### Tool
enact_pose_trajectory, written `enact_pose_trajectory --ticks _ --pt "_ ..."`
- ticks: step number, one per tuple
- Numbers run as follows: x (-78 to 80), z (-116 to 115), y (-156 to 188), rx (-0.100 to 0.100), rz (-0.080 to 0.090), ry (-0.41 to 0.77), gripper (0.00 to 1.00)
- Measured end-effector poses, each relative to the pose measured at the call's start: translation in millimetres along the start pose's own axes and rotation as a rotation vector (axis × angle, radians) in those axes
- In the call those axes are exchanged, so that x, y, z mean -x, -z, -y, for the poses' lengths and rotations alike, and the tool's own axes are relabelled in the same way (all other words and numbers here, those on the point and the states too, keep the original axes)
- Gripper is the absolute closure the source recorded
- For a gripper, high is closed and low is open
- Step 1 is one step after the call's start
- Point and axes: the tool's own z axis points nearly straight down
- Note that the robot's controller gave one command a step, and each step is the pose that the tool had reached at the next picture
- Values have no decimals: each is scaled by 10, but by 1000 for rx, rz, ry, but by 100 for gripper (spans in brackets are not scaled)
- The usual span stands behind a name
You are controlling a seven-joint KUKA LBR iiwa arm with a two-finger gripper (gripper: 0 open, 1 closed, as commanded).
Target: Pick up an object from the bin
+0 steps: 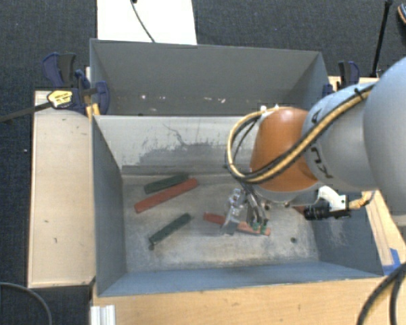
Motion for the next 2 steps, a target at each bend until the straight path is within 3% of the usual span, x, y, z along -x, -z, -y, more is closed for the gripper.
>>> enact_pose_trajectory --ticks 1,2 --pt "19 -8 219 3 7 1 100" --pt "2 0 402 0 1 3 100"
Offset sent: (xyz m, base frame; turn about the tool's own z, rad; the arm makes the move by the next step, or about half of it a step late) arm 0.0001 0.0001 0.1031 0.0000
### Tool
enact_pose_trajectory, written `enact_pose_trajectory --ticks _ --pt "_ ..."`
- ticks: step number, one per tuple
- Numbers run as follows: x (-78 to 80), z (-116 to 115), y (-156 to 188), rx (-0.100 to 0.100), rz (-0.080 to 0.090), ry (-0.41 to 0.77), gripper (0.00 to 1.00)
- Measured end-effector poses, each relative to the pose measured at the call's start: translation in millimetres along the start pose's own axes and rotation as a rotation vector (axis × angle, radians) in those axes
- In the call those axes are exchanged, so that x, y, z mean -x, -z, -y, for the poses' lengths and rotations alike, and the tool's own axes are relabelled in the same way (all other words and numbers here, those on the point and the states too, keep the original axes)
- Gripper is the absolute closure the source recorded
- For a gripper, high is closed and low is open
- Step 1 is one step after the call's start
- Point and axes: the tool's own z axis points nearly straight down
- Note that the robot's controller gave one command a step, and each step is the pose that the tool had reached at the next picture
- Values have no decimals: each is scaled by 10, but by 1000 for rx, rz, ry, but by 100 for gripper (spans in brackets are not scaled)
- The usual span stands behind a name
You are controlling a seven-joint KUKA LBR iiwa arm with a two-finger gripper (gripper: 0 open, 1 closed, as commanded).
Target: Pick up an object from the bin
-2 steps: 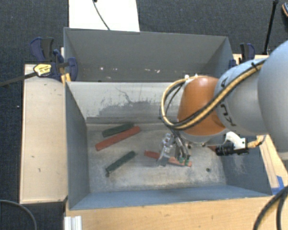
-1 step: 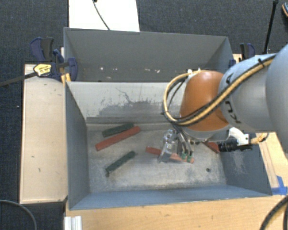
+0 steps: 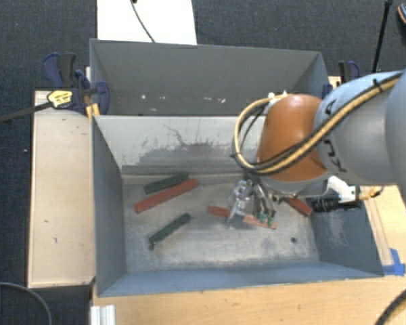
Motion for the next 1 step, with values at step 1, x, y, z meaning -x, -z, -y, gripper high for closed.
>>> enact_pose_trajectory --ticks 1 --pt "3 -2 225 1 3 0 100"
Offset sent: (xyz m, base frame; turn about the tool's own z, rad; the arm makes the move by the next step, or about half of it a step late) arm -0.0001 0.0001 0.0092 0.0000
